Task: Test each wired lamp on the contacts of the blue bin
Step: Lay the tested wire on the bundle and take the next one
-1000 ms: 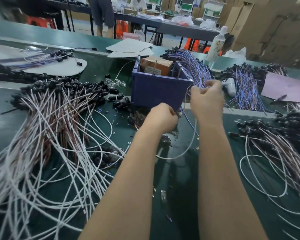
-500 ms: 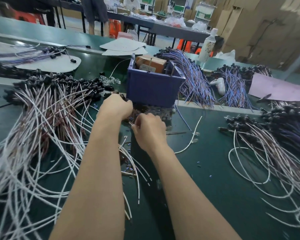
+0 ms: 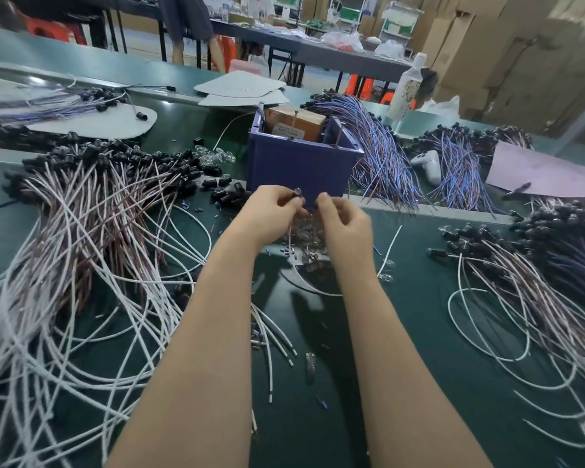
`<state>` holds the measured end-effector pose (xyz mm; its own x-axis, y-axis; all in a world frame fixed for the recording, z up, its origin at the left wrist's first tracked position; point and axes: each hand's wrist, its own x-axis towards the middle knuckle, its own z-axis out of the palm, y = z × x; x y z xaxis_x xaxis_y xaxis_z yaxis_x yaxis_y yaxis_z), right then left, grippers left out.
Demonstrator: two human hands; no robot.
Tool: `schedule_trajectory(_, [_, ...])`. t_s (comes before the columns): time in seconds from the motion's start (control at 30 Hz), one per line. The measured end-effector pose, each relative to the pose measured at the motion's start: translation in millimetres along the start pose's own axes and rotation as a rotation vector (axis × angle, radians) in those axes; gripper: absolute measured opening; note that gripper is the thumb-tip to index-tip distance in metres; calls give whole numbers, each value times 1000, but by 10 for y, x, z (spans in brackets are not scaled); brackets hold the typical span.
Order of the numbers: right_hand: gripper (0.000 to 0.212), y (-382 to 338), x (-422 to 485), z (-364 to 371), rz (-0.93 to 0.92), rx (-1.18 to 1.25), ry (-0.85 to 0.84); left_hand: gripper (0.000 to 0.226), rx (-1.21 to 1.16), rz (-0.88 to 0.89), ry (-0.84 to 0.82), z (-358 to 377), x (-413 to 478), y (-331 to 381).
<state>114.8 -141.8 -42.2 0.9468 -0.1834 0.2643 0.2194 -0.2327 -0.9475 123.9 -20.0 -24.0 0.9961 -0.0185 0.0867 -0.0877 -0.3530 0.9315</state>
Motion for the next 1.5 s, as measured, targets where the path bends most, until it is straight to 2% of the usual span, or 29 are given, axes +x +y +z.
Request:
schedule_trajectory(0.07, [11,-13,-4,-26,5,106,-8,22,118,48,-79,19,0,16])
schedule_trajectory(0.2, [9,-4,1,-14,21,36,-69,23,286,126,-120,22,-34,54])
schedule_trajectory(0.37, [7,10,38,-63,157,206,-59,17,252,125,-87,14,-45,41])
schedule_trajectory(0.57, [10,7,76,-115,289,381,-153,17,301,144,-116,25,-49,31])
schedule_trajectory(0.7, [16,-11,107,-157,506,676,-123,15,315,188,-121,35,-60,45])
schedule_trajectory(0.77, [18,-15,101,-143,561,733,-109,13,317,191,-125,26,-63,34])
schedule_trajectory(0.83, [20,-9,87,-109,462,540,-98,13,327,181,-113,46,-55,22])
schedule_trajectory(0.93, [17,-20,59,-75,128,-78,-18,16,337,149,-81,82,-27,14])
schedule_trajectory(1.0, [13,-49,53,-66,4,-216,9,17,315,144,-79,75,-18,18])
schedule_trajectory(1.07, [14,-38,60,-74,19,-179,-19,17,285,162,-86,56,-26,25])
schedule_trajectory(1.2, [19,-80,116,-133,350,472,-129,14,180,196,-151,28,-72,43])
schedule_trajectory(1.23, [20,-80,129,-142,392,542,-148,14,169,194,-167,26,-77,47])
schedule_trajectory(1.27, [20,-71,124,-136,398,547,-159,15,167,188,-174,25,-81,53])
schedule_trajectory(1.33, [19,-49,98,-109,308,368,-143,15,194,168,-165,18,-76,62])
schedule_trajectory(1.43, [22,-89,161,-234,140,33,23,16,343,97,-183,-38,-56,42])
schedule_trajectory(1.5, [24,-151,275,-384,144,35,110,17,325,60,-152,-80,-58,39])
